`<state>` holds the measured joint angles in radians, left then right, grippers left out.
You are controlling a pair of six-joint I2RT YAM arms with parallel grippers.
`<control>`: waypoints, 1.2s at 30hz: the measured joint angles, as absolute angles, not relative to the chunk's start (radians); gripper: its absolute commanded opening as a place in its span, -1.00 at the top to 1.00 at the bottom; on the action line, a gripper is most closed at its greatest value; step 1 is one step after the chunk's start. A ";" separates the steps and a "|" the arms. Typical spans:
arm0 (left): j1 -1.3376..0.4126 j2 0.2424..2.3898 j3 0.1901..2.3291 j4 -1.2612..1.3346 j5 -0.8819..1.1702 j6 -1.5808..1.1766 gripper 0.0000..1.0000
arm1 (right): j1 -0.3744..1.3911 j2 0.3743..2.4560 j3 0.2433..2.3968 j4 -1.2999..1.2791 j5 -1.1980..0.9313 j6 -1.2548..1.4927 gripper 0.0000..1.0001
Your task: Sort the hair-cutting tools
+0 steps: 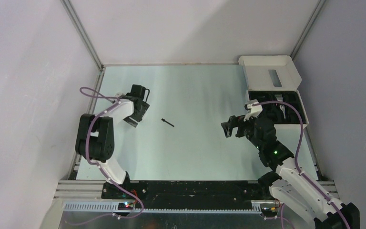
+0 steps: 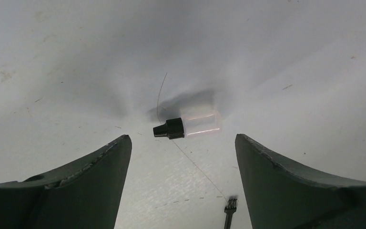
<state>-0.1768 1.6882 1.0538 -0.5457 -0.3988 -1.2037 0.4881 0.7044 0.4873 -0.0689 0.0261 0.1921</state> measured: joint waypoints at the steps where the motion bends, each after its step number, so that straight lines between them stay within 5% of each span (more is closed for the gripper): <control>1: -0.177 1.699 1.065 -0.555 -0.402 -1.204 -0.75 | 0.487 0.704 0.486 -0.068 0.026 0.192 -0.99; 36: -0.168 1.883 1.262 -0.719 -0.413 -0.931 -0.40 | 0.450 0.682 0.471 -0.060 0.013 0.210 -0.99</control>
<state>-0.1684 1.8832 1.2625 -0.7185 -0.4129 -0.9310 0.4496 0.6819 0.4713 -0.0601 0.0132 0.2100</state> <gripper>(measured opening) 0.701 0.992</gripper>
